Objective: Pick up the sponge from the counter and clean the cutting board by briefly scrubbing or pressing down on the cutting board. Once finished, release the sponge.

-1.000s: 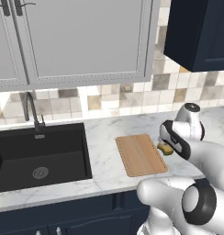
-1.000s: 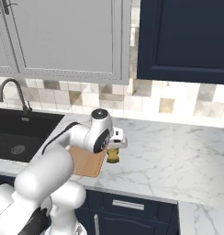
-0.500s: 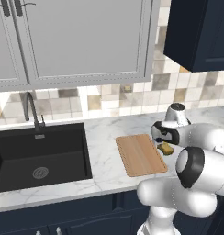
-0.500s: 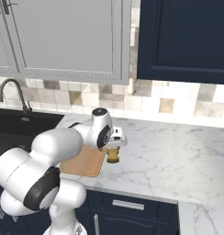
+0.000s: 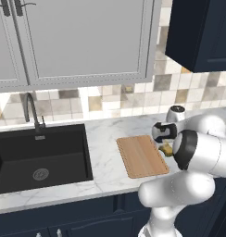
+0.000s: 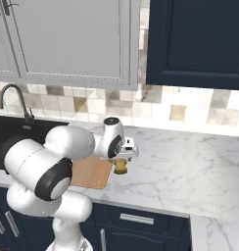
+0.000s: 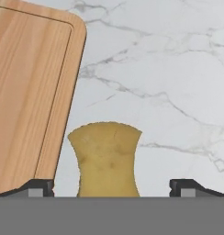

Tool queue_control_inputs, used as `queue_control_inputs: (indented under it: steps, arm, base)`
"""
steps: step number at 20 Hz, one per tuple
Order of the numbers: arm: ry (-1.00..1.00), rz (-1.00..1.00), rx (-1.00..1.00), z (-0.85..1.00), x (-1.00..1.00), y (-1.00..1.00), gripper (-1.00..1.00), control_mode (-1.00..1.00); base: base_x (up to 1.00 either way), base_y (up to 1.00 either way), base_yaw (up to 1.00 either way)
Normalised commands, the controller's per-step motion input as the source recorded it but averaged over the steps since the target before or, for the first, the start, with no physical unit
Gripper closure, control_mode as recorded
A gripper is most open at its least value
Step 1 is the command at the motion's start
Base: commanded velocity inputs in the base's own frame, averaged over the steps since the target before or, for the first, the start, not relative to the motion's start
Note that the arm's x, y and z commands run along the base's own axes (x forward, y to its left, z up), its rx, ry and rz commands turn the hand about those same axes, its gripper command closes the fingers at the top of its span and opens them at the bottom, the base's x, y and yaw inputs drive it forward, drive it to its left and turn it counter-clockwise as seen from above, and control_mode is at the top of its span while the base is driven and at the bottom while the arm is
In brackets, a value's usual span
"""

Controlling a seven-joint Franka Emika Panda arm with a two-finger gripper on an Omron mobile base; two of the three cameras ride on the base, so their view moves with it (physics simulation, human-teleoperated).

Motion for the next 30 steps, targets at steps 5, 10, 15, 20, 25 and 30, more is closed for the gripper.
queue_control_inputs:
  steps: [5,10,15,20,25,30]
  arm:
    - [0.00,0.00,0.00,-0.27,0.00,-0.06,-1.00,-1.00]
    - [0.00,0.00,0.00,-0.29,0.00,0.00,-1.00,-1.00]
    - [0.00,0.00,0.00,-0.29,0.00,0.00,-1.00,-1.00]
    - [0.01,0.00,0.00,-0.17,0.01,0.00,1.00,-1.00]
    - [0.00,0.00,0.00,0.00,0.00,0.00,1.00,-1.00]
    - [-0.02,0.00,0.00,0.23,-0.21,-0.06,1.00,-1.00]
  base:
    - [0.00,0.00,0.00]
    - [0.00,0.00,0.00]
    - [0.00,0.00,0.00]
    - [0.00,0.00,0.00]
    - [0.00,0.00,0.00]
    - [0.00,0.00,0.00]
